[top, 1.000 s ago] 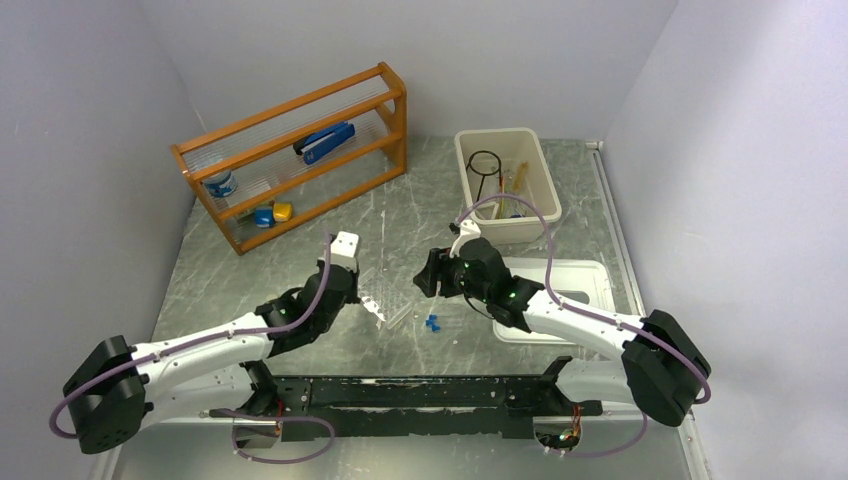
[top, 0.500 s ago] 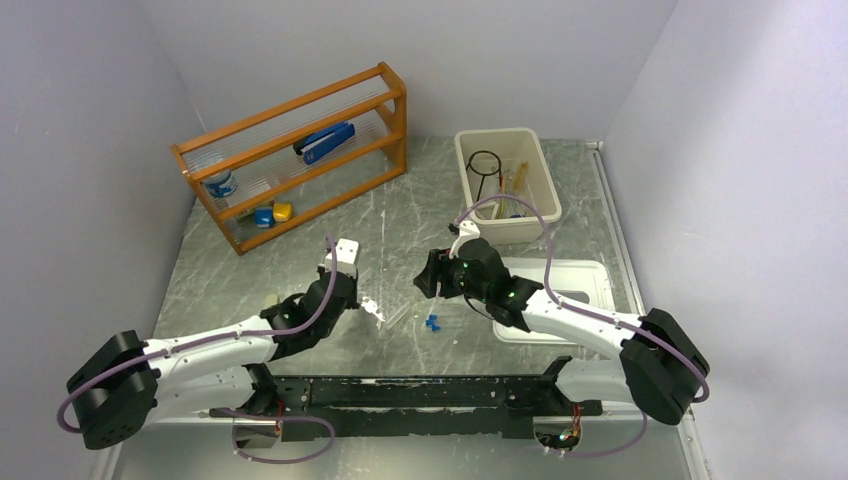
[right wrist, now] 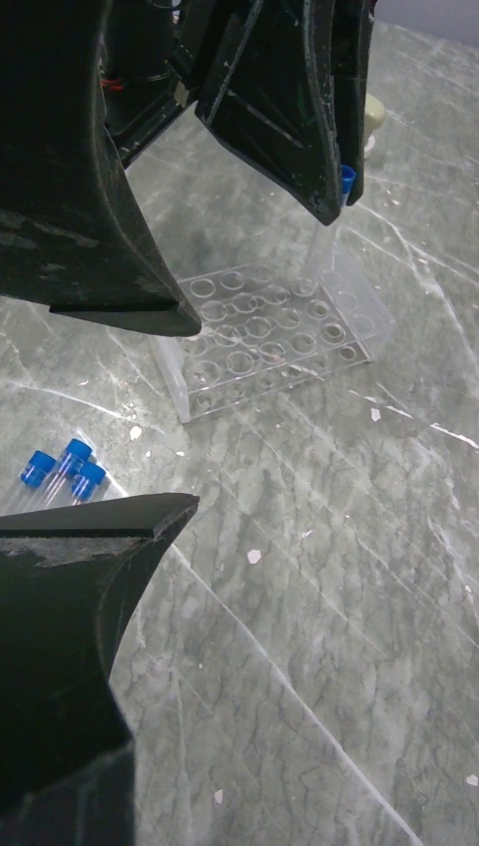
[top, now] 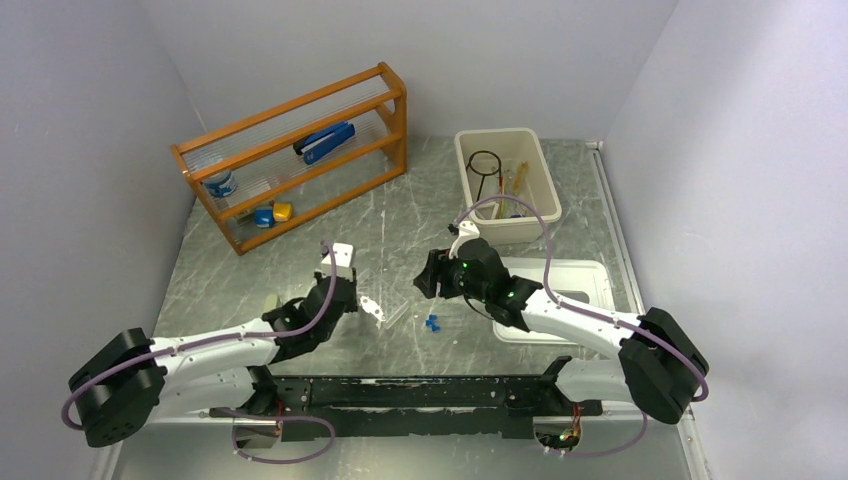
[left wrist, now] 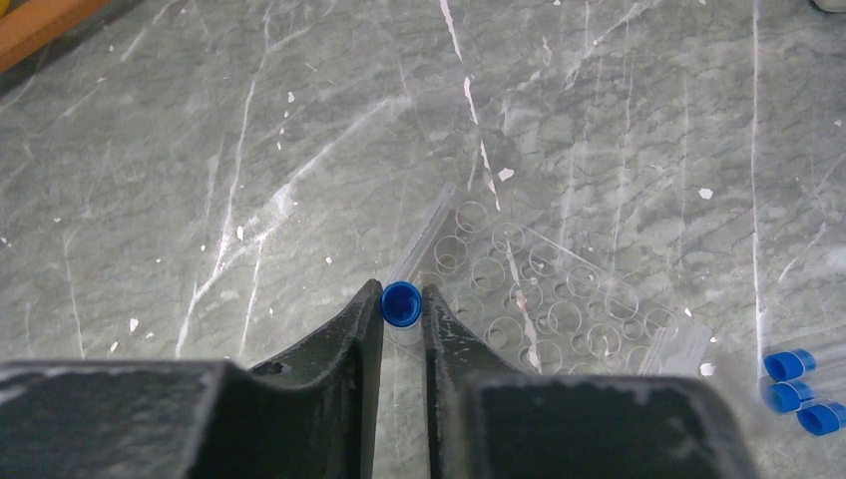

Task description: Organize the chemistry lab equipment

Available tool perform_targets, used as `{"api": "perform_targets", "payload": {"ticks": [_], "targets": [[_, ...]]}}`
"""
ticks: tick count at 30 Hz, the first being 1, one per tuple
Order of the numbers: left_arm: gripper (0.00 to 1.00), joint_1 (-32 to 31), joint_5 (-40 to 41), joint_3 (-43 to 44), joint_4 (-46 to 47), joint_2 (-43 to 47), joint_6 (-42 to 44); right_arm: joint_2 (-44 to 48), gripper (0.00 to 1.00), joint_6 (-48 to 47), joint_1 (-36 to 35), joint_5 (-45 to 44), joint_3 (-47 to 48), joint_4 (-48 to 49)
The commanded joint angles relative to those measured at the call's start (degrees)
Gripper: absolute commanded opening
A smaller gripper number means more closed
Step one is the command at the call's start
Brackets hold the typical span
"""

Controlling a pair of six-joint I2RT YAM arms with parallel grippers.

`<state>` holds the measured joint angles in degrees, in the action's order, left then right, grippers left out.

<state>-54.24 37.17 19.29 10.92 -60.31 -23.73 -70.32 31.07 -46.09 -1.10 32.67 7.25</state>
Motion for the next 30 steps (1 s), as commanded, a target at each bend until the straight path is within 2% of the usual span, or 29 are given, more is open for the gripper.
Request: {"api": "perform_targets", "payload": {"ticks": [1,6,10,16,18,24,30], "targets": [[0.35,-0.4,1.8,-1.0,1.7,2.4,-2.0,0.3,0.62,-0.9,0.1,-1.0,1.6,-0.4],[0.61,-0.4,2.3,3.1,-3.4,5.7,-1.2,1.2,0.63,-2.3,0.1,-2.3,1.9,-3.4],[0.72,-0.4,1.8,9.8,-10.3,10.3,-1.9,1.5,0.65,-2.9,0.1,-3.9,3.4,-11.1],[0.8,-0.4,0.6,20.2,-24.0,12.6,-5.8,-1.3,0.67,-2.1,0.2,-5.0,6.0,-25.7],[0.8,-0.4,-1.2,22.7,-25.9,12.4,-5.7,-2.2,0.67,-1.5,0.1,-4.9,5.8,-28.5],[0.8,-0.4,-8.4,26.0,-27.1,11.8,-4.1,-3.6,0.63,-0.8,0.1,-6.0,4.9,-29.9],[0.81,-0.4,-8.7,25.3,-27.5,12.7,-4.0,-6.8,0.56,-0.2,0.1,-7.8,5.6,-31.2]]}}
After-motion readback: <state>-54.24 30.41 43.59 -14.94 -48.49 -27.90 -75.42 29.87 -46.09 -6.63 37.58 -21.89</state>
